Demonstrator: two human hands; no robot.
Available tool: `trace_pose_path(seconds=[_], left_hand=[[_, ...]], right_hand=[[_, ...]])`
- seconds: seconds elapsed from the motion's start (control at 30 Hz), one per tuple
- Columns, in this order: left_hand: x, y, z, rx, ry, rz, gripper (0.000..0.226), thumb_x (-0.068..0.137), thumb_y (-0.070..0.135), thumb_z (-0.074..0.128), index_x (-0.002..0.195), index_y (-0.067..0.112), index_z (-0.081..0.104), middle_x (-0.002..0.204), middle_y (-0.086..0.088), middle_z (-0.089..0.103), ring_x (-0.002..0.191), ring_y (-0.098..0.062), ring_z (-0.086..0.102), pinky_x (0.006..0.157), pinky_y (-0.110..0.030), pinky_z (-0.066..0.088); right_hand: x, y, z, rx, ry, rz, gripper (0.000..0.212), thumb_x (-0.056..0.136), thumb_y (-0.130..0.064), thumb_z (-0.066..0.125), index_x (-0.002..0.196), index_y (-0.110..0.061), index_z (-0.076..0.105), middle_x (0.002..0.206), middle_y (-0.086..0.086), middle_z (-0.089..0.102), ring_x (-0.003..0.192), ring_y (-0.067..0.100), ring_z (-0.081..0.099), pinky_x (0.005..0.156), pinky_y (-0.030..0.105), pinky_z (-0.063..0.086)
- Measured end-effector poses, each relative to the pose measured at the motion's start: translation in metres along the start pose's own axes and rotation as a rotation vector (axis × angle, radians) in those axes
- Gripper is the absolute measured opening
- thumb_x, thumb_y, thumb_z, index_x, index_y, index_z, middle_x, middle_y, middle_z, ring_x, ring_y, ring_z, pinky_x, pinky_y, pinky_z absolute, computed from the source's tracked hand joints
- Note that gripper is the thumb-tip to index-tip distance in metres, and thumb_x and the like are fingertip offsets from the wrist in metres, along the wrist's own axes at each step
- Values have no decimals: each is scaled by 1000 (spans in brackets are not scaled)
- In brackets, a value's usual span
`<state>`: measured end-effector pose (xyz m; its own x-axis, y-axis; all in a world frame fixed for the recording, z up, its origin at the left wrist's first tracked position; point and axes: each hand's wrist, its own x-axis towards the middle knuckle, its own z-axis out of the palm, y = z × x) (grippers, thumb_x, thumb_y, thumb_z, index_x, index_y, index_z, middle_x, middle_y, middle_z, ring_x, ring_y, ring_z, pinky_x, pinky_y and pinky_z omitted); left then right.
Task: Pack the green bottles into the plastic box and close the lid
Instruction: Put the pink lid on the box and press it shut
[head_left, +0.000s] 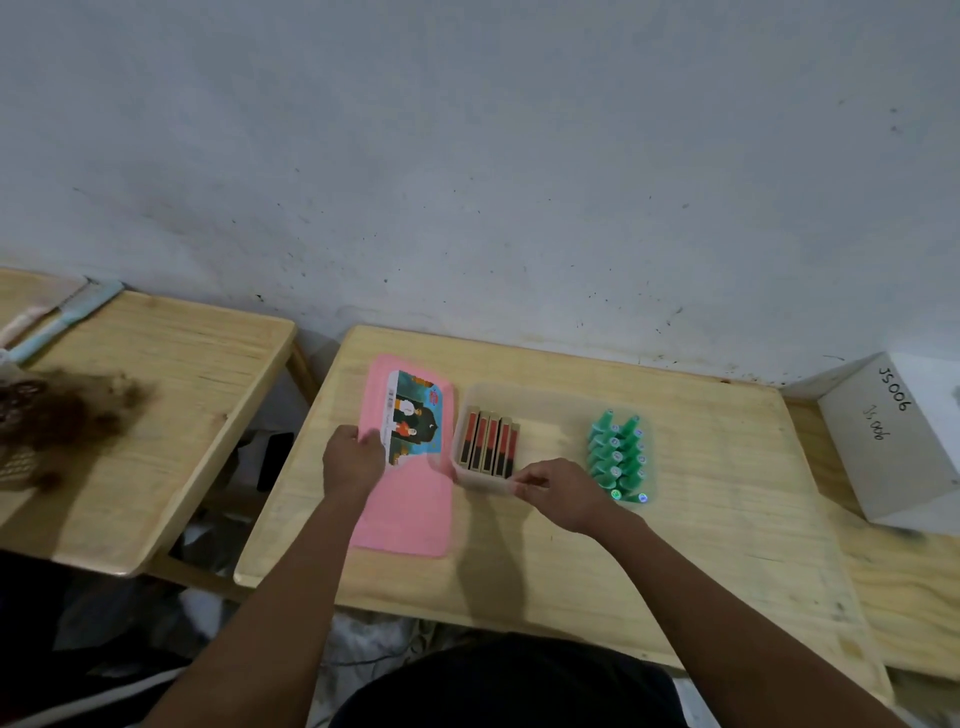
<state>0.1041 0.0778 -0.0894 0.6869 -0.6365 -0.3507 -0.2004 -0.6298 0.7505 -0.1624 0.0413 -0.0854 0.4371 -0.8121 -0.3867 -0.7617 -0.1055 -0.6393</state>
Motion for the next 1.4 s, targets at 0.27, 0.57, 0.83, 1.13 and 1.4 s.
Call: trace_pose_path(seconds=[0.27,0.57,0.83,1.13,1.4], left_hand=[[-45,83,-25,-132,428,408,21,96,27,49,97,7,53,92,0,58,80,-14,57,56,-15,39],[-71,105,14,-799,-42,127,17,93,20,57,108,14,51,97,0,66,85,-11,65,63,-24,53],[-71,87,42,-975,-265,-59,42,89,11,59,126,23,44,112,-10,67,101,-27,67,86,-44,56],[-24,67,42,-303,-226,102,28,87,24,63,107,5,69,99,-10,68,81,-23,62,70,-35,54],[-20,39,70,134,-174,275,24,88,32,60,87,8,61,88,-10,66,82,-28,62,66,-28,40]], right_hand=[[-3,-14,-6,339,187,33,23,96,-32,55,105,-19,72,104,-5,71,94,11,66,85,28,49],[-7,-49,-19,1320,189,139,28,95,-27,59,118,-11,57,112,19,65,103,32,61,99,48,49],[-18,-11,-56,1234,411,124,23,97,-11,55,120,-11,57,102,8,70,88,27,64,61,35,55],[-32,57,-88,749,532,205,42,91,-24,64,131,-18,54,120,7,66,102,24,65,77,38,57],[4,53,-65,332,684,380,52,93,-41,49,134,-12,38,126,14,57,114,36,56,93,51,48]])
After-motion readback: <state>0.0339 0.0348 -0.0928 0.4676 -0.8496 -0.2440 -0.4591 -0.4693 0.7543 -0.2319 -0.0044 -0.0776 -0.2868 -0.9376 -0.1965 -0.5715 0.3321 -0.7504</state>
